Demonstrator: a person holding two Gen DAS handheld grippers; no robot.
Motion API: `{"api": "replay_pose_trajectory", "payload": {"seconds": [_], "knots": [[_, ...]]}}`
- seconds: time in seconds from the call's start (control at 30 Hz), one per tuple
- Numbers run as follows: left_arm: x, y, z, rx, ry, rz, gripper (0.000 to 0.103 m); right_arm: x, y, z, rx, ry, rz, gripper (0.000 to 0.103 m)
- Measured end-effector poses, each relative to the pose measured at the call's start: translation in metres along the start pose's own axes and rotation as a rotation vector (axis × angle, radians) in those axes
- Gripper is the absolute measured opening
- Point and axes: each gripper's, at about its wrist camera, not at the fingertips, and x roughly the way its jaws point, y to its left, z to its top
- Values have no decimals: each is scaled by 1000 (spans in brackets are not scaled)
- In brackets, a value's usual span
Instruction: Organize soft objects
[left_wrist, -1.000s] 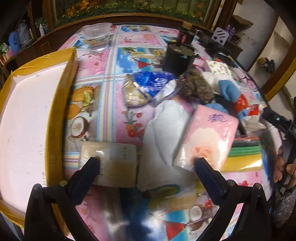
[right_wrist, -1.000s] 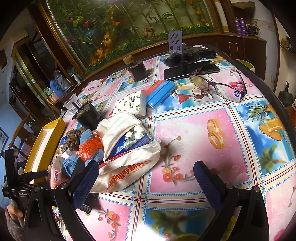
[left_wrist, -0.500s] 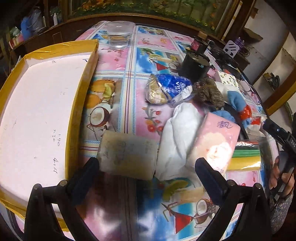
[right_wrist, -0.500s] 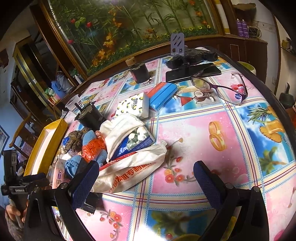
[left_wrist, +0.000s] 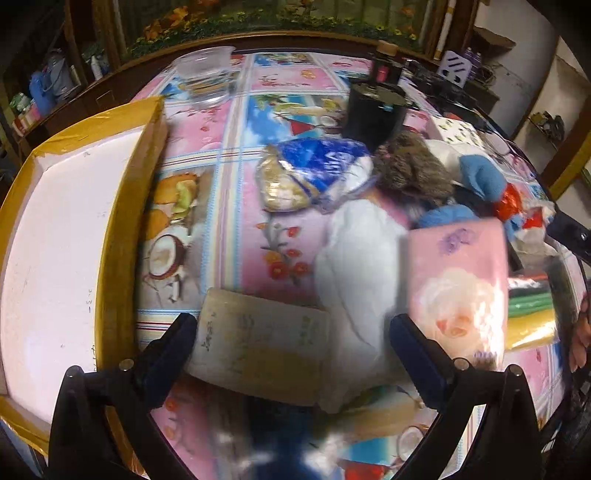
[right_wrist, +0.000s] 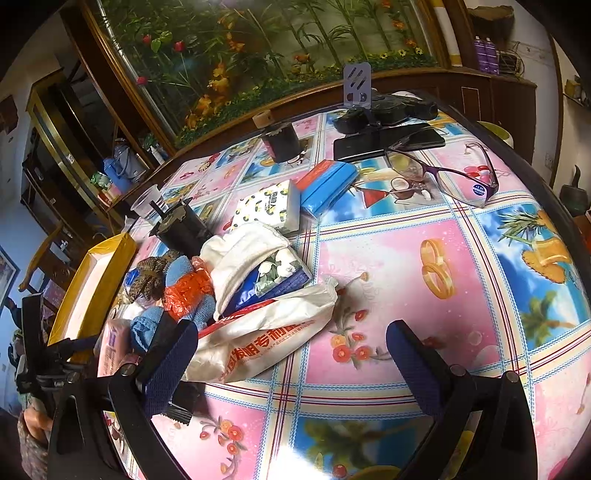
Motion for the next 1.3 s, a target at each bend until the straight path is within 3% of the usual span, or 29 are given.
{"api": "replay_pose_trajectory", "payload": {"seconds": [0.1, 0.17, 0.33, 0.47, 0.6, 0.73, 0.97, 1.1, 1.3], "knots": [[-8, -15, -4, 36, -20, -87, 103, 0, 0, 0, 2, 1, -2, 103], [-8, -21, -4, 28, -27, -90, 103, 0, 1, -1, 2, 0, -4, 103], [-1, -36, 0, -26, -61, 12, 103, 0, -1, 0, 3, -5, -28, 103], [2, -52, 6, -55, -81, 19, 103, 1, -9, 1, 34, -1, -43, 103], [7, -77, 11, -21, -84, 50, 103, 1, -15, 1, 60, 5, -50, 102], [17, -98, 11, 51, -92, 151, 103, 0, -17, 2, 69, -3, -59, 102], [20, -110, 14, 5, -128, 185, 103, 1, -25, 2, 97, 5, -97, 102], [16, -100, 9, 7, -107, 124, 103, -1, -25, 1, 101, -1, -100, 102], [-1, -60, -5, -67, -131, -85, 103, -12, -25, 2, 105, -60, -82, 102]]}}
